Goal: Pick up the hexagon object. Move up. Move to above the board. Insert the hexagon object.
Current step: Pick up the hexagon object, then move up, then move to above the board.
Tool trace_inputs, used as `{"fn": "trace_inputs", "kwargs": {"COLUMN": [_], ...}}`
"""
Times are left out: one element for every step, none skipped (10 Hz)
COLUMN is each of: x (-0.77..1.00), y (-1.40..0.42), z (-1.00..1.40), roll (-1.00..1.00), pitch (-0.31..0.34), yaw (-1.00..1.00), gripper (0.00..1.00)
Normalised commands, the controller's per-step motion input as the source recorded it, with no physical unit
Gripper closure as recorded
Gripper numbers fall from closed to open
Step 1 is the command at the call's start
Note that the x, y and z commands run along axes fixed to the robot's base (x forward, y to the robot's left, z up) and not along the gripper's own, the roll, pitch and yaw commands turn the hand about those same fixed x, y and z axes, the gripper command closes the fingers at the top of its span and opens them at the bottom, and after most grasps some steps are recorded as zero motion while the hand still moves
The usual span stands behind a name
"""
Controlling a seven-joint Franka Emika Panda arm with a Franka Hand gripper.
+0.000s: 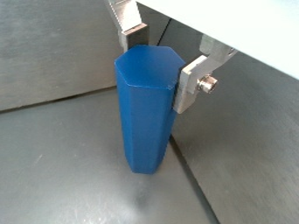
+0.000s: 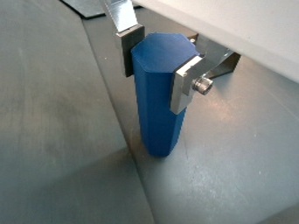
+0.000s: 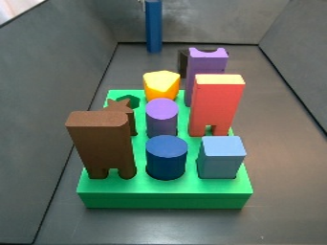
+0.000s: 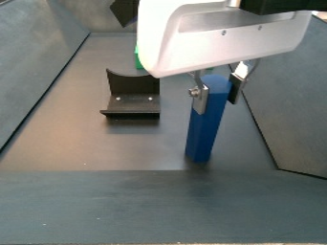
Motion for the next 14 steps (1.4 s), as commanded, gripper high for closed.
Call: {"fn": "trace_inputs", "kwargs": {"x": [0.00, 0.00, 0.00, 0.00, 0.00, 0.00, 0.00, 0.00, 0.00, 0.02, 0.01, 0.01, 0.01, 0.19], "y": [0.00, 0.00, 0.00, 0.00, 0.00, 0.00, 0.00, 0.00, 0.00, -0.09, -0.09, -0.05, -0.04, -0.13], "z": [0.00, 0.00, 0.00, 0.00, 0.00, 0.00, 0.00, 0.00, 0.83, 0.77, 0.65, 0.46, 0.35, 0.58], "roll": [0.00, 0.00, 0.00, 0.00, 0.00, 0.00, 0.00, 0.00, 0.00, -0.01, 0.00, 0.03, 0.04, 0.26], "pitch": [0.000, 0.000, 0.000, 0.000, 0.000, 0.000, 0.000, 0.000, 0.000, 0.020, 0.050, 0.077, 0.090, -0.209], "yaw": [0.00, 0.00, 0.00, 0.00, 0.00, 0.00, 0.00, 0.00, 0.00, 0.01, 0.01, 0.01, 0.02, -0.03], "gripper": [1.00, 1.00, 1.00, 1.00, 1.00, 1.00, 1.00, 1.00, 1.00, 1.00, 1.00, 1.00, 1.00, 1.00]}}
